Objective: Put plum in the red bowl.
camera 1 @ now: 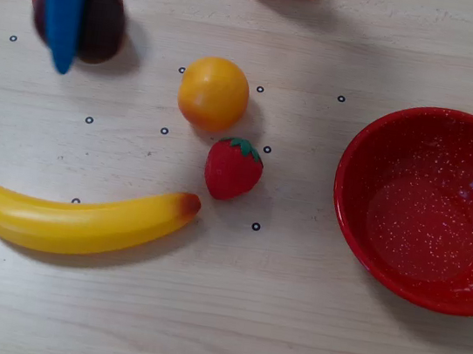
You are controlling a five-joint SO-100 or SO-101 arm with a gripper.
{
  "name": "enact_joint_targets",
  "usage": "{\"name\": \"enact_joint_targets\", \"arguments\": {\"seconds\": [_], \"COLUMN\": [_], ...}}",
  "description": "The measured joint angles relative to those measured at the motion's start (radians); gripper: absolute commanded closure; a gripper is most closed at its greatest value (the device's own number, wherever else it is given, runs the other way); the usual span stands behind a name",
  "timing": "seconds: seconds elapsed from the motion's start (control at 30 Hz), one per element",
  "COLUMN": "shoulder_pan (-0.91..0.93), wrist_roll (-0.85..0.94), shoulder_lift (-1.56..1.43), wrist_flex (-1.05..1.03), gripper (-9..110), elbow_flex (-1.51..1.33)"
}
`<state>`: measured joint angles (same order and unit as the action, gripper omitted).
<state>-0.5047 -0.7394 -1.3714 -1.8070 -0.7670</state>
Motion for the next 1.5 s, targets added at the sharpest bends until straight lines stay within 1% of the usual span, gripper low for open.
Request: {"name": "enact_joint_targets", "arguments": {"seconds": [0.17, 0.23, 0.47, 0.63, 0.77, 0.9, 1.0, 1.1, 1.23, 1.4, 1.5], "shoulder_pan": [0.146, 0.21, 0.471, 0.658, 0.801, 0.902, 0.931, 0.948, 0.977, 0.979, 0.979], "wrist_roll": [0.147, 0.206, 0.388, 0.453, 0.463, 0.463, 0.462, 0.449, 0.373, 0.284, 0.25], "shoulder_lift": [-0.17, -0.229, -0.419, -0.509, -0.546, -0.554, -0.541, -0.482, -0.403, -0.31, -0.258], "wrist_flex": [0.011, 0.046, 0.281, 0.462, 0.574, 0.775, 0.931, 1.057, 1.201, 1.233, 1.232], "gripper": [101, 101, 101, 101, 101, 101, 101, 101, 101, 101, 96], "elbow_flex": [-0.103, -0.16, -0.416, -0.577, -0.69, -0.853, -0.971, -1.031, -1.109, -1.152, -1.154]}}
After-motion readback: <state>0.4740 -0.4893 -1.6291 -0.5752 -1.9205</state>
